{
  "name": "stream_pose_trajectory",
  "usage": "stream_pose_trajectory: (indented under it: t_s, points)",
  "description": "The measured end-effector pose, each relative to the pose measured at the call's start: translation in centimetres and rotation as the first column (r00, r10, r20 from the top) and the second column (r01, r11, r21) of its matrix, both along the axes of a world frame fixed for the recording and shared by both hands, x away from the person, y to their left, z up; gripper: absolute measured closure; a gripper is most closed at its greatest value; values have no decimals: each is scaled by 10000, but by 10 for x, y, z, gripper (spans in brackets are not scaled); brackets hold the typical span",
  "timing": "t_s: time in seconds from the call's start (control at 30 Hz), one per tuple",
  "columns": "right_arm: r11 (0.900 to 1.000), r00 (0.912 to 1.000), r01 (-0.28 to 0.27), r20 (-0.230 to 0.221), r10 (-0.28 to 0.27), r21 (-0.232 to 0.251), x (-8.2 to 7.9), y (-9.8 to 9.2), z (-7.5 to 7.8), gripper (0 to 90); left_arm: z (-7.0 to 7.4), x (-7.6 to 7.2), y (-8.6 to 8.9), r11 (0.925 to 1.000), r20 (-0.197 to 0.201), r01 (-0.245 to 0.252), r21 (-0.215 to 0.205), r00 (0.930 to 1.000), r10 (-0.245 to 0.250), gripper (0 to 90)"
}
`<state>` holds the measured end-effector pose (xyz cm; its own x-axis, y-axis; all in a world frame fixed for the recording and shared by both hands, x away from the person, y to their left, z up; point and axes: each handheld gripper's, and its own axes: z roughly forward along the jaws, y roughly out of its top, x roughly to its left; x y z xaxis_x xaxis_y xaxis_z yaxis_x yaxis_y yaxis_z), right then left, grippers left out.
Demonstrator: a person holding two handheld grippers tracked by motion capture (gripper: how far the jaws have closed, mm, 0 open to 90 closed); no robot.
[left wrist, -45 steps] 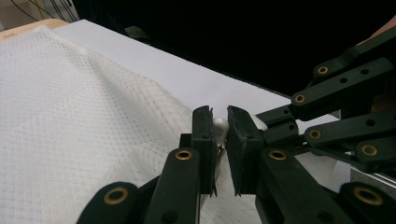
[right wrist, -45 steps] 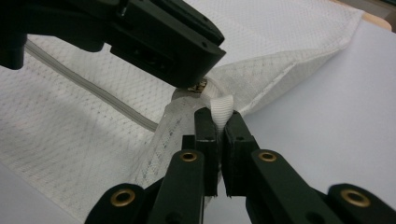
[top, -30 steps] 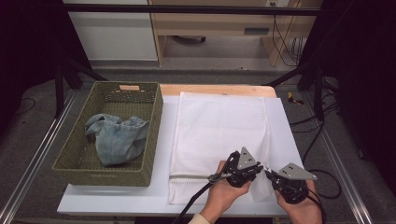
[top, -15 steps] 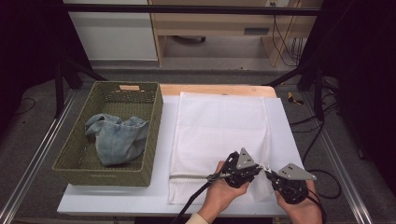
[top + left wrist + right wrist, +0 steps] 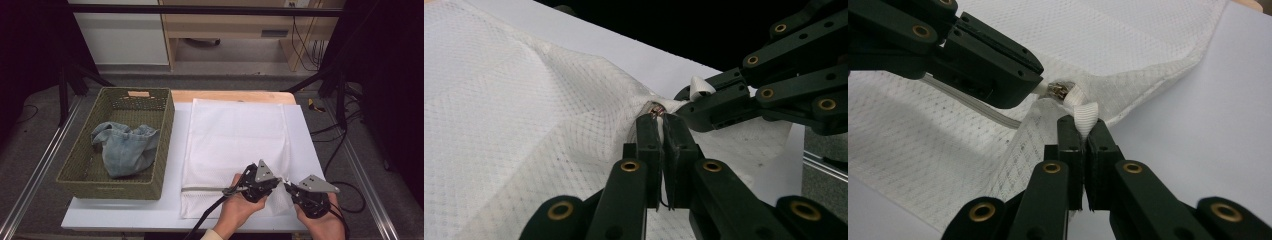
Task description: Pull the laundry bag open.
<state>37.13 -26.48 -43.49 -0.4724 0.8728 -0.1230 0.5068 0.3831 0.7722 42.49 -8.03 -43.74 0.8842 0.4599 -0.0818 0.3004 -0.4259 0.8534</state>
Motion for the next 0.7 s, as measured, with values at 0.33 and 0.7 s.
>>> stream_pose_trajectory:
  t_s: [0.33, 0.7]
  points:
    - [9998, 9999, 157, 13, -157, -117, -1, -2, 0, 879, -3, 0, -3, 9999, -222, -119, -50, 9997, 118, 871]
    - [9979, 9983, 585, 99, -582, -272, -3, 0, -1, 879, -10, -4, -8, 9908, -1022, -1126, -751, 9892, 1046, 871]
